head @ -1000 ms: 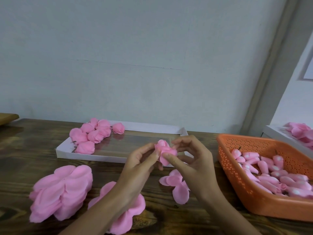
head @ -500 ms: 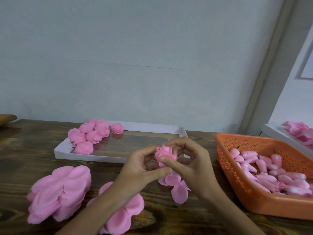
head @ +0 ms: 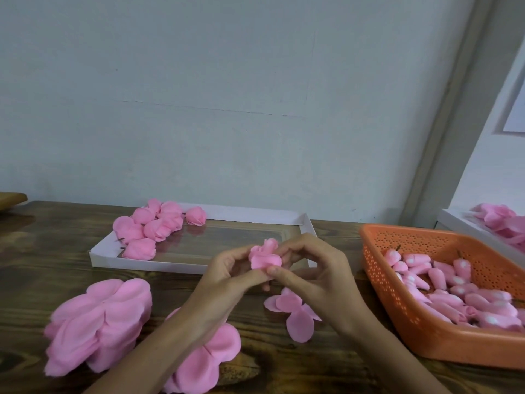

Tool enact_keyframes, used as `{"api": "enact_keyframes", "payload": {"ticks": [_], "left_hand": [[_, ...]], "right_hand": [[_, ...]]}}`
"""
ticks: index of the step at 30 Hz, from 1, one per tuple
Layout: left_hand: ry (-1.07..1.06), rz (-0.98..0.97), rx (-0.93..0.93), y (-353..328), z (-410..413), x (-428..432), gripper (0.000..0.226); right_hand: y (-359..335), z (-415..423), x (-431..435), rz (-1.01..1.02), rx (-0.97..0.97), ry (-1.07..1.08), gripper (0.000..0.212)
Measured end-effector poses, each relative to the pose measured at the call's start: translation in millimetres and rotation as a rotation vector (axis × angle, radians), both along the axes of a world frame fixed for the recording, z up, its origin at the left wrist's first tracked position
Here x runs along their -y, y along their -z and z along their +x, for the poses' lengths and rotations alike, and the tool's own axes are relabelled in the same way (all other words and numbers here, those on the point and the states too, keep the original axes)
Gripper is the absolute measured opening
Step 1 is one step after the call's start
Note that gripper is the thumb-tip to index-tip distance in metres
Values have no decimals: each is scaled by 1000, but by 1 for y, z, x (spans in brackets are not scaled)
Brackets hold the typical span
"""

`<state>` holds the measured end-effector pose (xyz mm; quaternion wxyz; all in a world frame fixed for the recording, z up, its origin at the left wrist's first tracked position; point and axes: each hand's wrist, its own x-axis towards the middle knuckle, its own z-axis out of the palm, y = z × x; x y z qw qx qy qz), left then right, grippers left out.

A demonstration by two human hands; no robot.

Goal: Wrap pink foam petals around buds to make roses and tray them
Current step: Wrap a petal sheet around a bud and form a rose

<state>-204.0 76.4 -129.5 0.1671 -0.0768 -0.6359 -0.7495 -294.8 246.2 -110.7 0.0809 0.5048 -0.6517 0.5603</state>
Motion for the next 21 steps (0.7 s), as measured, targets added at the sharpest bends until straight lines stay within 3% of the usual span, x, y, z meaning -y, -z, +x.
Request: {"api": "enact_keyframes", "payload": {"ticks": [21], "left_hand": [[75, -1, 53, 5, 0, 6, 27]], "right_hand": [[-7, 3, -3, 160, -167, 30, 29]]}}
